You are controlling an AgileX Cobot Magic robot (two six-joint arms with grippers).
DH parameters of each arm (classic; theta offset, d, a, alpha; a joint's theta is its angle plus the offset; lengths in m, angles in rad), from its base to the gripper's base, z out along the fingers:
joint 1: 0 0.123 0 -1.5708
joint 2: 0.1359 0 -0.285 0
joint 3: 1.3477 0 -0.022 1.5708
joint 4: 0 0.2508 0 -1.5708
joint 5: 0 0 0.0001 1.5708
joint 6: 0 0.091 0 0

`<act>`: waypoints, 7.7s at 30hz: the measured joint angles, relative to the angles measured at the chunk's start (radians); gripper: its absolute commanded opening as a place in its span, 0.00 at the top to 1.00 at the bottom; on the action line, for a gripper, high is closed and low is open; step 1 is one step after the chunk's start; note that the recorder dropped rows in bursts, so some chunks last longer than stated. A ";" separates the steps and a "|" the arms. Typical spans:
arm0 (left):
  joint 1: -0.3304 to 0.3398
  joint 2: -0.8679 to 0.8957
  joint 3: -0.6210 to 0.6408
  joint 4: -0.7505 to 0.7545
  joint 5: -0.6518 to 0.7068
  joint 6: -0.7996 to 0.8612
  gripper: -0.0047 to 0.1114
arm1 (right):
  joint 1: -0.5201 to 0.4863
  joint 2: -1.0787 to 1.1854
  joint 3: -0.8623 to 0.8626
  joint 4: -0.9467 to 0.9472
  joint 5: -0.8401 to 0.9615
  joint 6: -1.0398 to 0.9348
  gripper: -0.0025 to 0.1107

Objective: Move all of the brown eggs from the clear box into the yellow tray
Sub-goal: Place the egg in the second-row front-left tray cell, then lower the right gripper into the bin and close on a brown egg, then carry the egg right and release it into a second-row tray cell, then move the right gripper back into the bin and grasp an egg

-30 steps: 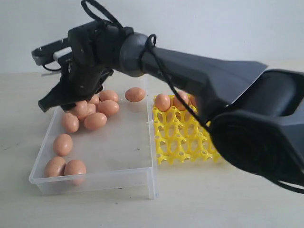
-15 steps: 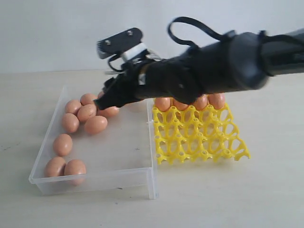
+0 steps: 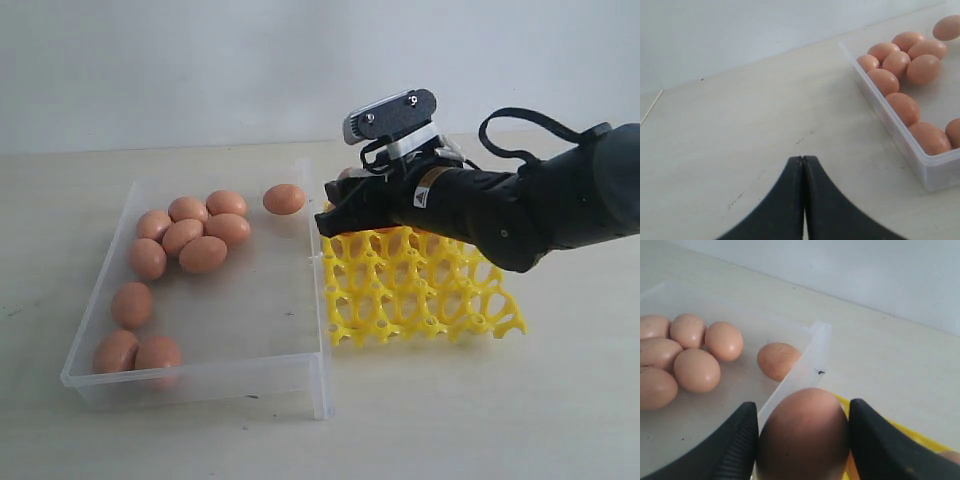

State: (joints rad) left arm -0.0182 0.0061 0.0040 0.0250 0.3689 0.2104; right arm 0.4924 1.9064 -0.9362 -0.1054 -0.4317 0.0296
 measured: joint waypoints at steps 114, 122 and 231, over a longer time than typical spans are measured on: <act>0.000 0.000 0.000 0.000 0.000 0.000 0.96 | 0.164 -0.024 -0.196 0.105 0.362 0.068 0.98; 0.000 0.000 0.000 0.000 0.000 0.000 0.96 | 0.004 -0.087 0.054 0.105 0.033 0.073 0.98; 0.000 0.000 0.000 0.000 0.000 0.000 0.96 | 0.251 0.226 -0.750 0.245 1.220 -0.157 0.48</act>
State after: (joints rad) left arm -0.0182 0.0061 0.0040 0.0250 0.3689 0.2104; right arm 0.7438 2.1322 -1.6863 0.1399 0.7880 -0.1270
